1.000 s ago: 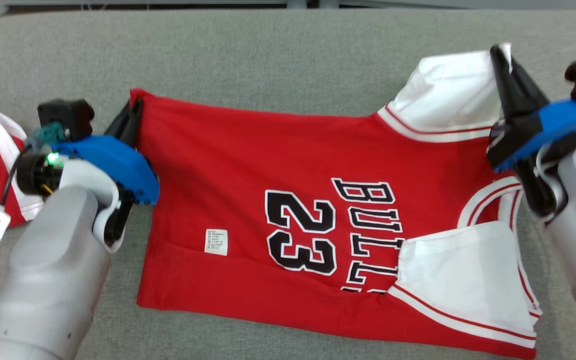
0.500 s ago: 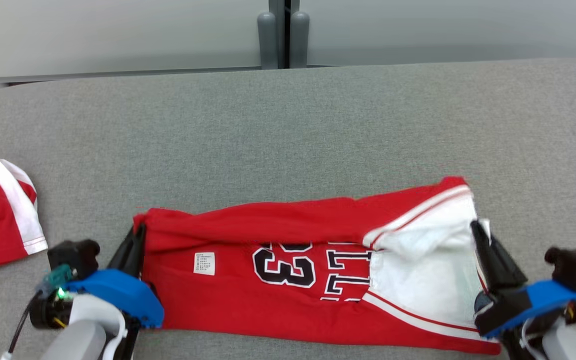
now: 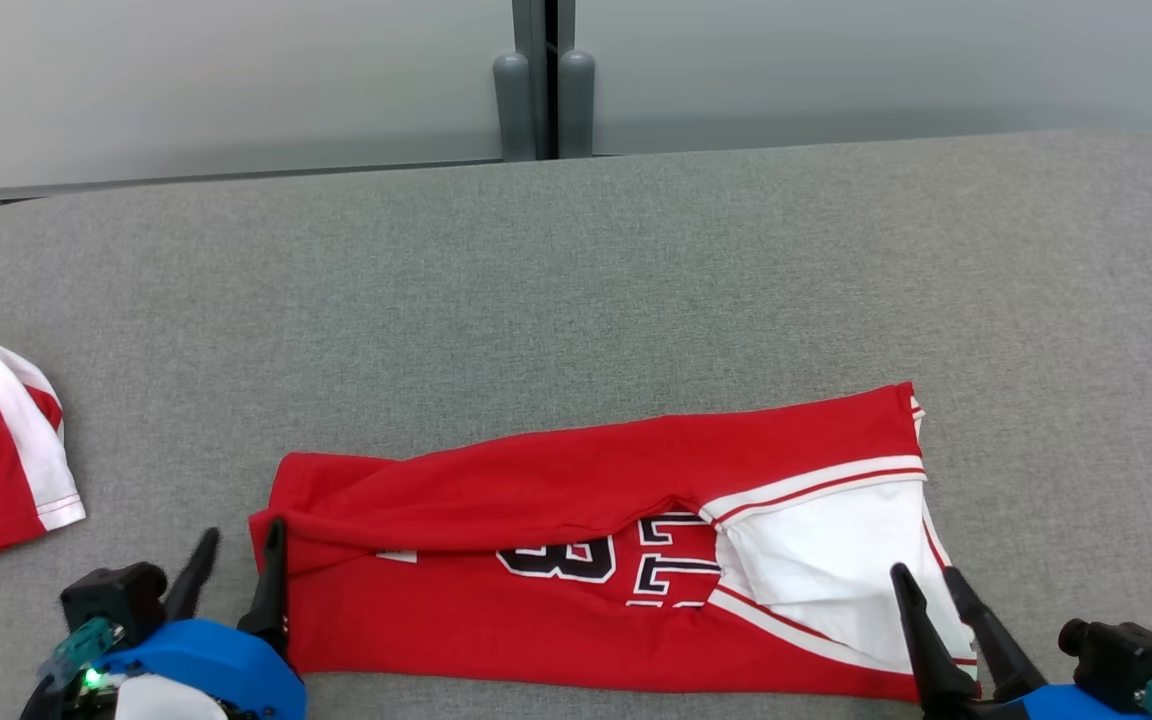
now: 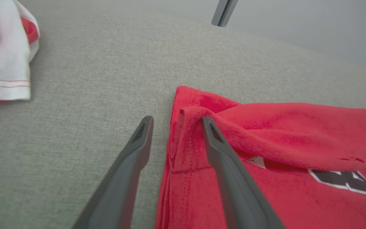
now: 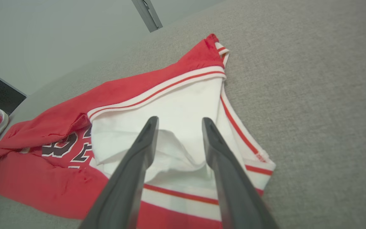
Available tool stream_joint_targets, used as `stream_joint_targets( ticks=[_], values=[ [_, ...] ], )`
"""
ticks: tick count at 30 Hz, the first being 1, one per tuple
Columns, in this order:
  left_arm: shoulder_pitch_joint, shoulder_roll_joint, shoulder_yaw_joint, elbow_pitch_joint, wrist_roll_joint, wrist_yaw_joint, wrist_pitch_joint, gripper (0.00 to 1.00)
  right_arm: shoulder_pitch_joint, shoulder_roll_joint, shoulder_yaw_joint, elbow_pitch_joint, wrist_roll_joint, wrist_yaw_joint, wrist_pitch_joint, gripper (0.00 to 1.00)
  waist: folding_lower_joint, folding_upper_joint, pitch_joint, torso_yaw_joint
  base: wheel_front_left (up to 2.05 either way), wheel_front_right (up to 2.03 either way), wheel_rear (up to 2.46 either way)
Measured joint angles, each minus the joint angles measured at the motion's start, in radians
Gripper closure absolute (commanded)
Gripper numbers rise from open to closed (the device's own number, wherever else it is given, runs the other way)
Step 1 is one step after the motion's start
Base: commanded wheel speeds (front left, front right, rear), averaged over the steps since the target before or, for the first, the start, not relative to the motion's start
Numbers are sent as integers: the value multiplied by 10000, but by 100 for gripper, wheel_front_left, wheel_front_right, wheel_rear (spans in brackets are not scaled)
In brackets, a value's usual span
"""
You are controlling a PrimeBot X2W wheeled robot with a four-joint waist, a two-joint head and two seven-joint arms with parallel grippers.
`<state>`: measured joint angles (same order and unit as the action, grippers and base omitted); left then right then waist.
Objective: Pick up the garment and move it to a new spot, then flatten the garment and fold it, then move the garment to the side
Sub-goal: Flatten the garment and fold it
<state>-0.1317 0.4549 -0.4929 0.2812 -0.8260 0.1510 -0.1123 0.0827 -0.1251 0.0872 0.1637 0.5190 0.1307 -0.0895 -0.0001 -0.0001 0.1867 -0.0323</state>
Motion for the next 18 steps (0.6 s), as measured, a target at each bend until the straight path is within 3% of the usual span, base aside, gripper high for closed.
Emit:
stream_joint_targets(
  ticks=[6,18],
  values=[
    [358,-33,307,-527,721,558,-1237,0,141,144,-414,-1011,-1043,0,-355,0,1,0,-296,-99,0,0,0],
    [825,-153,458,-2320,2867,1313,-1492,0,99,100,-1475,-2700,-2673,0,717,0,1,1,-1073,55,0,0,0]
  ],
)
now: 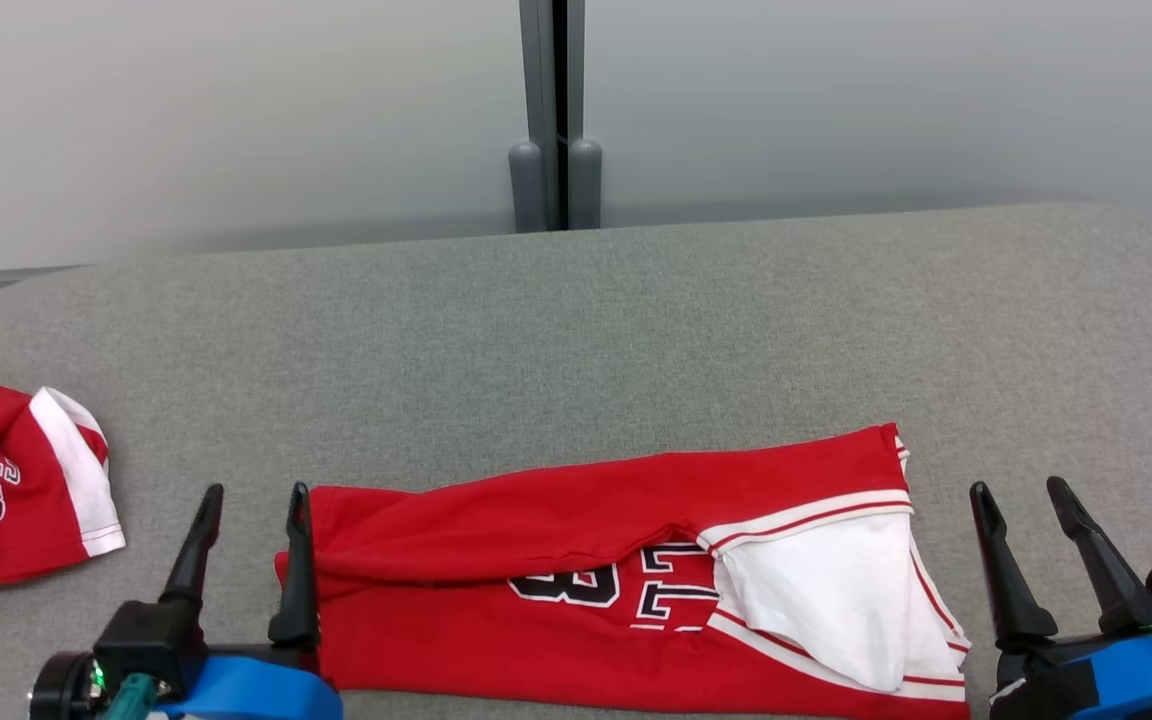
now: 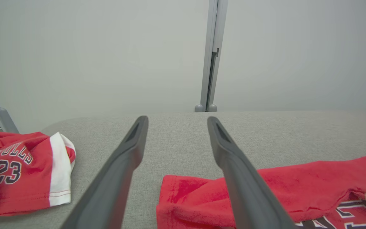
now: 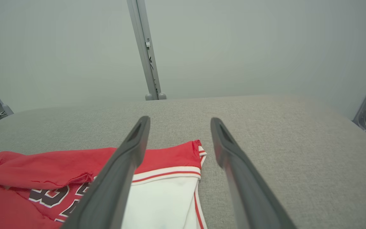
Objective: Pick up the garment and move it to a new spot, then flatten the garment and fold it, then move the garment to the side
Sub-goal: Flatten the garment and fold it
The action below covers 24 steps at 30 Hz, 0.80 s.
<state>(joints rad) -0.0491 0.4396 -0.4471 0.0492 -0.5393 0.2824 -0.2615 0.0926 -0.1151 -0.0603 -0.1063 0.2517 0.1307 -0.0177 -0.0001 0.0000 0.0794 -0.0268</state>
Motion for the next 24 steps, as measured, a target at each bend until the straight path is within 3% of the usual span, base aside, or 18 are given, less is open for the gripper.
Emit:
stream_joint_targets(
  ticks=[19,24],
  values=[
    [565,-125,-167,-13,-125,251,219,0,340,100,-207,-487,-222,0,579,0,1,0,-315,136,0,0,0],
    [321,-132,-67,-117,-84,165,130,0,337,-27,-270,100,-201,0,696,0,1,0,-123,301,0,0,0]
  ],
)
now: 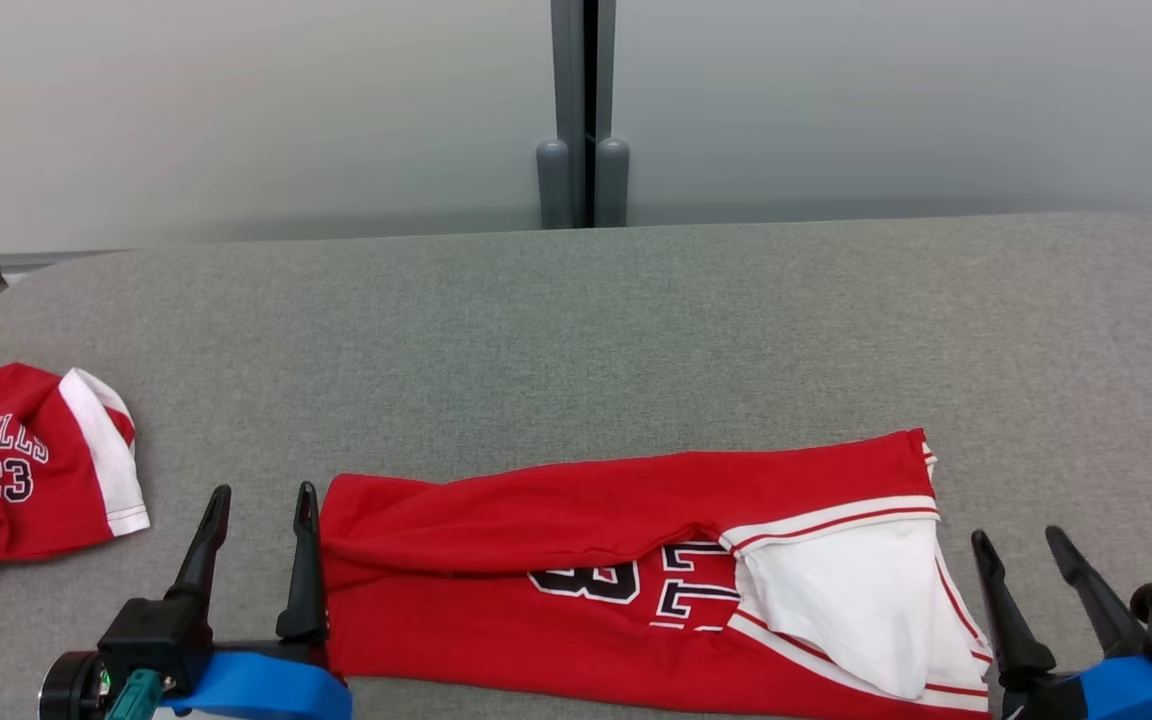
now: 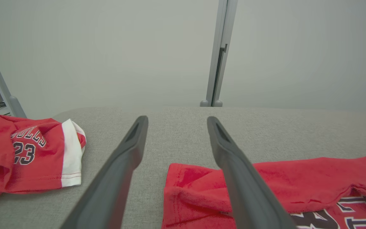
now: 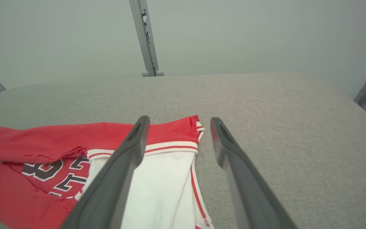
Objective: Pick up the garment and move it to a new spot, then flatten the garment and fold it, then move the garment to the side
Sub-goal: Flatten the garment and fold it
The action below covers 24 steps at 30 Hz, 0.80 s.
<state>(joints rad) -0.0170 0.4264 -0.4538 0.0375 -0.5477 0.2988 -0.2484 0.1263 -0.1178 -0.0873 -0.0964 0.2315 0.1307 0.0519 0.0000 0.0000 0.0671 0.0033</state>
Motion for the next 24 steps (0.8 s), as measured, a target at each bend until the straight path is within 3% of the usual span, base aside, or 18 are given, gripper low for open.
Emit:
stream_joint_targets(
  ticks=[16,17,18,19,24],
  values=[
    [-1116,-625,278,-115,537,-405,-117,0,-1637,-441,268,4924,-10,-2,-376,0,1,1,1318,1171,0,0,0],
    [-1115,-667,326,-121,587,-420,-119,0,-1718,-466,313,5066,86,-2,-378,55,0,0,1351,1214,0,0,0],
    [-1115,-702,378,-119,612,-435,-119,0,-1784,-500,324,5166,107,-2,-416,87,0,0,1370,1244,0,0,0],
    [-1110,-757,447,-119,648,-447,-121,0,-1829,-506,337,5258,211,-2,-449,100,0,1,1366,1261,0,0,0],
    [-915,-911,732,-59,715,-539,-130,0,-1810,-560,652,5200,389,-2,-673,100,1,2,1252,1184,0,0,0]
  ],
)
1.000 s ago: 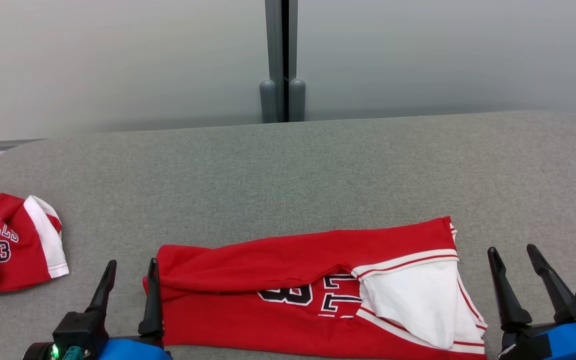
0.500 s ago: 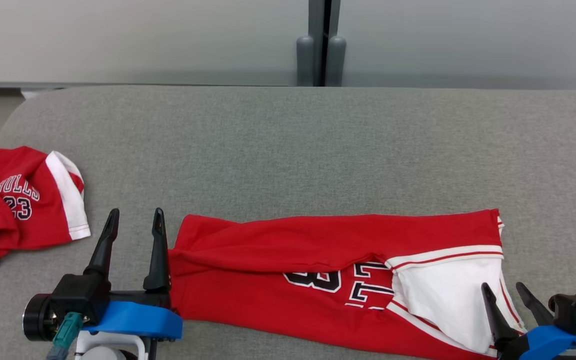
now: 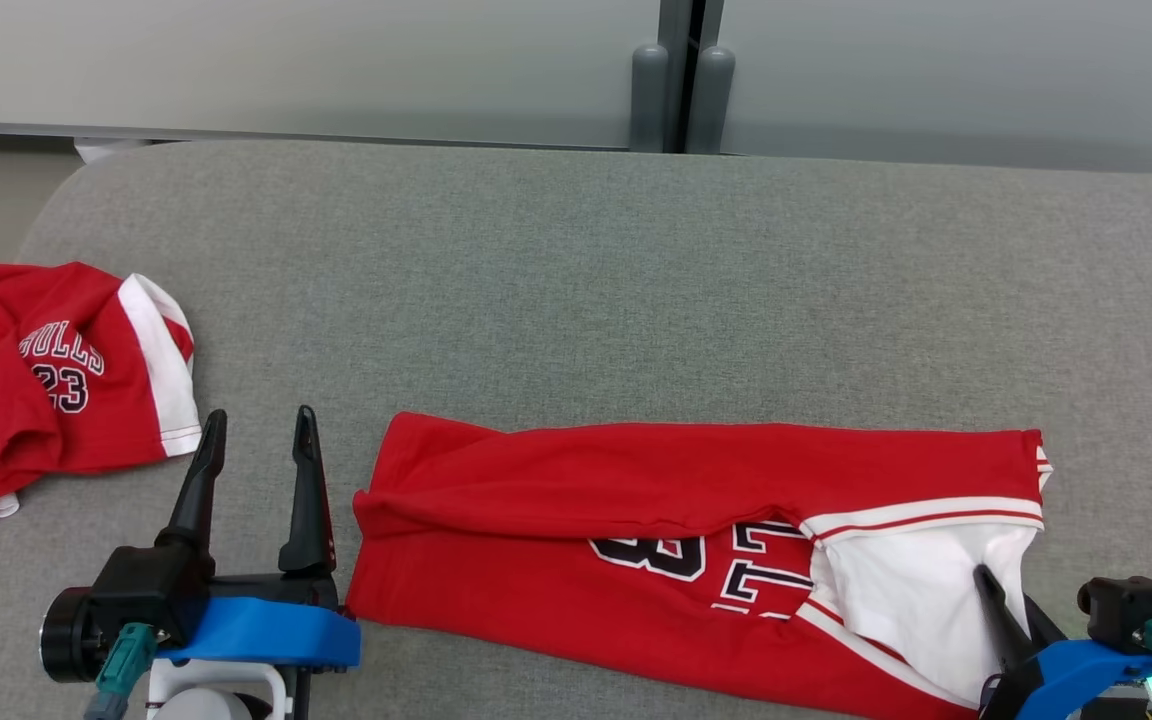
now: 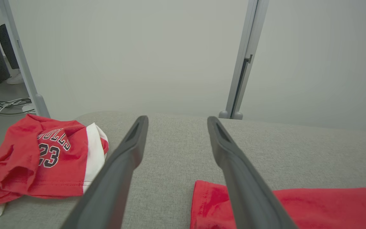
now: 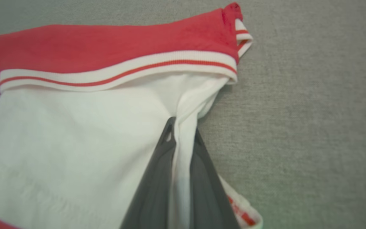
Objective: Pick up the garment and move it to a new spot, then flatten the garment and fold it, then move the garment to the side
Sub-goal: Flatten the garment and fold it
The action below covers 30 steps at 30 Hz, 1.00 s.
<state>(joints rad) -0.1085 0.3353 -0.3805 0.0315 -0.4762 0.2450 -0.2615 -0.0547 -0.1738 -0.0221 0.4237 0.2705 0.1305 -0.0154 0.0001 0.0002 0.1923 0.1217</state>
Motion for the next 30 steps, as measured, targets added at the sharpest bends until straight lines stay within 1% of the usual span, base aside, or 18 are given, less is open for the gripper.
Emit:
stream_joint_targets(
  ticks=[3,5,7,8,10,13,16,20,24,27,30],
  values=[
    [81,6,167,25,77,-52,0,0,151,-178,79,-270,-42,8,-46,100,0,0,-74,-166,0,0,0],
    [157,-6,215,23,109,-81,0,0,274,-328,-44,-435,-63,12,-25,100,0,0,-134,-313,0,0,0],
    [257,-21,253,29,121,-81,0,0,388,-462,-265,-589,-82,12,54,100,0,0,-210,-477,0,0,0],
    [297,-21,268,38,140,-82,0,0,471,-648,-579,-663,-84,12,69,100,0,0,-310,-626,0,0,0],
    [341,-27,268,31,178,-81,0,0,586,-819,-922,-788,-125,10,146,100,-1,0,-416,-762,0,0,0],
    [424,-31,238,23,186,-82,0,0,709,-869,-1254,-1158,-159,8,472,100,-1,0,-624,-993,0,0,0],
    [492,-31,199,29,186,-81,0,0,707,-817,-1147,-1743,-215,6,905,100,-1,0,-796,-1102,0,0,0],
    [591,-21,153,12,186,-79,6,0,625,-625,-548,-2993,-215,4,1766,100,-1,-1,-982,-1186,0,0,0],
    [623,17,100,-4,186,-79,52,0,340,-230,420,-4266,-144,4,2671,100,-2,-2,-1104,-1156,0,0,0],
    [621,15,69,-29,184,-79,96,0,-5,224,1317,-4569,155,2,3020,100,-1,-2,-1120,-1053,0,0,0],
    [599,-6,36,-54,171,-81,125,0,-434,769,2383,-4347,598,2,2972,100,-1,-2,-1077,-884,0,0,0]
  ],
)
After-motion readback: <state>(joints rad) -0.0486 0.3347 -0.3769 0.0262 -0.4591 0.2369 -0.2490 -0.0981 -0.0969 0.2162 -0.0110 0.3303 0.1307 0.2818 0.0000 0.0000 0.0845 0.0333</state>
